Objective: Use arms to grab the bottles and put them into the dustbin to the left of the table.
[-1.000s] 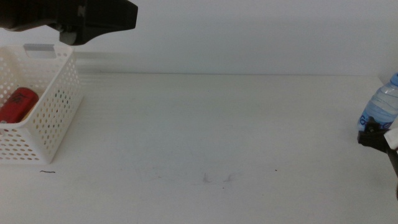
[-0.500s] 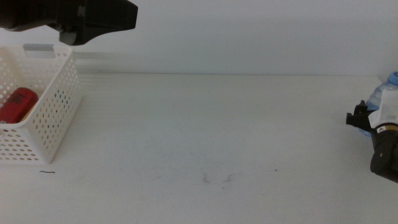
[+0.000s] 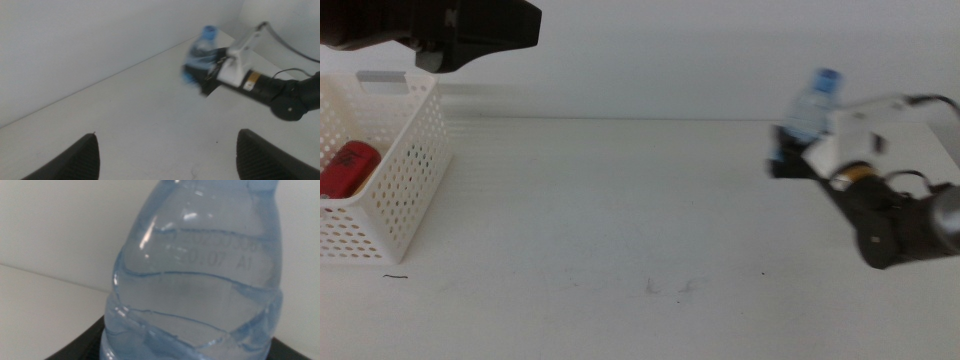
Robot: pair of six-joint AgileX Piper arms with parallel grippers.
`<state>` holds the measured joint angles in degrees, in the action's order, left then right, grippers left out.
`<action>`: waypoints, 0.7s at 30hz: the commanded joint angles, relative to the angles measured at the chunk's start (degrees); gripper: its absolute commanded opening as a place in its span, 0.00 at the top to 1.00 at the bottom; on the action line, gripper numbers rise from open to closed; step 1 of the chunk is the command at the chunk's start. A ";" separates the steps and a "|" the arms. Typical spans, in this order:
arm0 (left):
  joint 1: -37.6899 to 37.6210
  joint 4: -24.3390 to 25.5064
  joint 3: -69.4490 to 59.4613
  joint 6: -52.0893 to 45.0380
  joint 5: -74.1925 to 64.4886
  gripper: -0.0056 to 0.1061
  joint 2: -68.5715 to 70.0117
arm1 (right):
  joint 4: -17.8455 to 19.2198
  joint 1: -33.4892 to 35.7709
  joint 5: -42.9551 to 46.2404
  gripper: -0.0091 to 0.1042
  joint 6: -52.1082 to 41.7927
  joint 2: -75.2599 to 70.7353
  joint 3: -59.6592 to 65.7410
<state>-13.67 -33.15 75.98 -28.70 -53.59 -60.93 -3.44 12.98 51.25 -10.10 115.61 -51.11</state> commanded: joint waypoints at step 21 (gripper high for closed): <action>-0.11 -0.06 -0.01 0.01 0.74 0.11 0.11 | 14.95 19.70 -9.68 0.36 10.43 13.07 -19.16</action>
<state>-13.67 -33.15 75.98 -28.70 -53.59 -60.93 11.95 32.57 42.31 0.00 129.43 -69.92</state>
